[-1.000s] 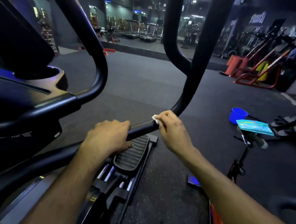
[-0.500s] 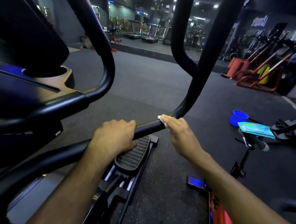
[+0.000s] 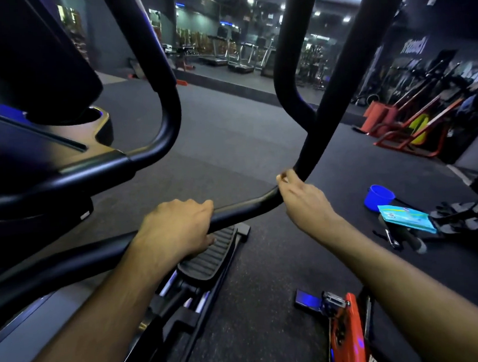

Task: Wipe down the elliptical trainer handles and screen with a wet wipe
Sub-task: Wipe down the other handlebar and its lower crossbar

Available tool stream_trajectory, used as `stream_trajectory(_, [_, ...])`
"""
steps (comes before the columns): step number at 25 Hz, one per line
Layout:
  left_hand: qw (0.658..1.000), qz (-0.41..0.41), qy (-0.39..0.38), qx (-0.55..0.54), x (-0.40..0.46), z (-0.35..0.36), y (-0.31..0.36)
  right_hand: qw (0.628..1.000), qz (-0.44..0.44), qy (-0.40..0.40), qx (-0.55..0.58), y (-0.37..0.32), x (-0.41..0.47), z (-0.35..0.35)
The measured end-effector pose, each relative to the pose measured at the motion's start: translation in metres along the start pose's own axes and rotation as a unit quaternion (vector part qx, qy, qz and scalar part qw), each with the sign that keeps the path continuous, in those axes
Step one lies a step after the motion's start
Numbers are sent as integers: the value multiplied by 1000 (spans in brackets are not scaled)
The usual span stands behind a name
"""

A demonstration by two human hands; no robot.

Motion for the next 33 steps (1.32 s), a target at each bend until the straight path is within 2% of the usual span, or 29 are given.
stream_trajectory(2, [1000, 3, -3, -4, 1, -1, -1, 990, 14, -16, 141, -13, -10, 21])
stream_trajectory(4, [1000, 5, -12, -5, 2, 0, -1, 952, 26, 11, 304, -33, -24, 33])
stream_trajectory(5, [1000, 7, -16, -5, 2, -1, -1, 936, 25, 27, 349, -40, -31, 34])
stream_trajectory(6, [1000, 11, -22, -7, 2, -2, -1, 935, 17, 48, 350, -43, -37, 32])
stream_trajectory(9, [999, 11, -43, -18, -12, -6, -10, 955, -20, 148, 255, -27, -39, 23])
stream_trajectory(10, [998, 2, -52, -24, -20, -8, -16, 960, -10, 142, 242, -23, -35, 21])
stream_trajectory(12, [997, -25, -62, -47, -34, -10, -31, 958, 49, 70, 274, -36, -22, 21])
stream_trajectory(14, [995, -50, -65, -61, -40, -8, -39, 945, 53, 33, 322, -71, -25, 18])
stream_trajectory(16, [995, -58, -58, -65, -40, -5, -39, 936, -21, 63, 347, -94, -44, 17])
stream_trajectory(18, [995, -57, -49, -65, -39, -4, -36, 935, -82, 107, 327, -85, -64, 23])
stream_trajectory(21, [996, -63, -30, -49, -43, -7, -32, 948, -52, 177, 258, -55, -57, 33])
stream_trajectory(22, [996, -66, -27, -45, -43, -6, -32, 948, -31, 167, 268, -54, -47, 36])
stream_trajectory(25, [997, -62, -15, -35, -43, -7, -30, 930, -2, 40, 366, -84, -38, 33])
stream_trajectory(27, [997, -63, -16, -36, -42, -7, -31, 932, -47, 20, 360, -91, -54, 36])
stream_trajectory(30, [996, -73, -22, -36, -41, -4, -32, 939, -177, 25, 295, -58, -54, 30])
stream_trajectory(33, [995, -87, -24, -30, -40, -4, -32, 929, -226, -11, 294, -35, -24, 18])
Point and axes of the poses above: each hand's wrist, its own x-axis towards the middle knuckle, its own z-axis out of the palm, y = z × x, the point moved 2 cm from there along x, towards the middle knuckle, and after that the axes turned 10 degrees about z, right-handed, at the moved point
